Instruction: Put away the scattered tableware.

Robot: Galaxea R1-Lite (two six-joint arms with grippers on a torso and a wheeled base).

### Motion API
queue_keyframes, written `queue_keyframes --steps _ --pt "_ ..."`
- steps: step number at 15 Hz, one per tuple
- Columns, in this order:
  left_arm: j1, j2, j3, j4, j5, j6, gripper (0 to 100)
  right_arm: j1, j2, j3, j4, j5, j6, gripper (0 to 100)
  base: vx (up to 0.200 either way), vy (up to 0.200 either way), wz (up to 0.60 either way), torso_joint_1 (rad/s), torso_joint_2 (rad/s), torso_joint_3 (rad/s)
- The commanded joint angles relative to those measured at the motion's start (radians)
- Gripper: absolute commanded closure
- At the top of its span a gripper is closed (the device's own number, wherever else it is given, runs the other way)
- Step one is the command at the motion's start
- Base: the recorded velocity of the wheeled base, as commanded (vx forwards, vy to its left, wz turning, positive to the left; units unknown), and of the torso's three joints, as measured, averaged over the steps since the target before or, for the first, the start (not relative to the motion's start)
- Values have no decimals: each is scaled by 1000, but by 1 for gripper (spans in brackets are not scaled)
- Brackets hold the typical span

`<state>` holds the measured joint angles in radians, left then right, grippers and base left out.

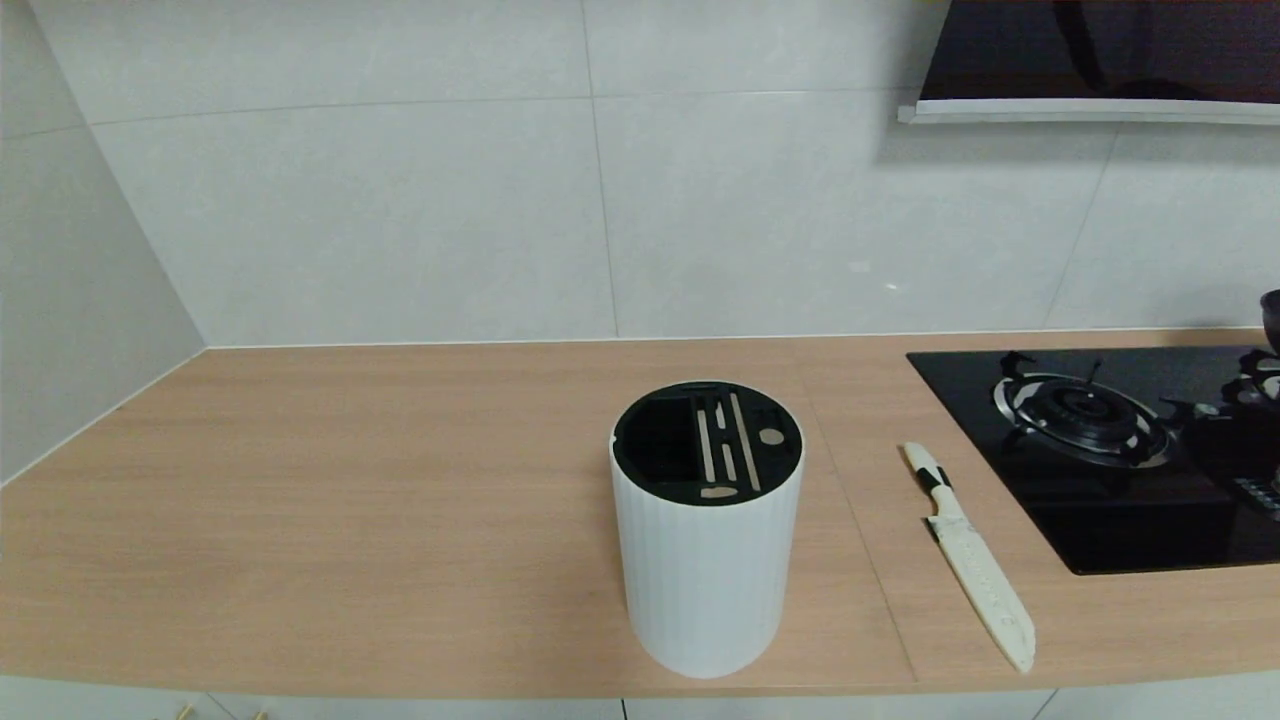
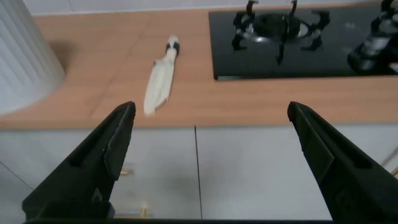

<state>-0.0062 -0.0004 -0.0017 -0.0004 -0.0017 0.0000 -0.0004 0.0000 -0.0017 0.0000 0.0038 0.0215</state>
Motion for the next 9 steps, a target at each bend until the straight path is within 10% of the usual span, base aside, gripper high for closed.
queue_keyframes --steps 1,9 --pt "0 0 0 0 0 0 0 0 2 0 0 1 0 0 0 0 0 266 -569 -300" --pt "0 0 0 0 0 0 0 0 2 2 0 1 0 0 0 0 0 256 -537 -283"
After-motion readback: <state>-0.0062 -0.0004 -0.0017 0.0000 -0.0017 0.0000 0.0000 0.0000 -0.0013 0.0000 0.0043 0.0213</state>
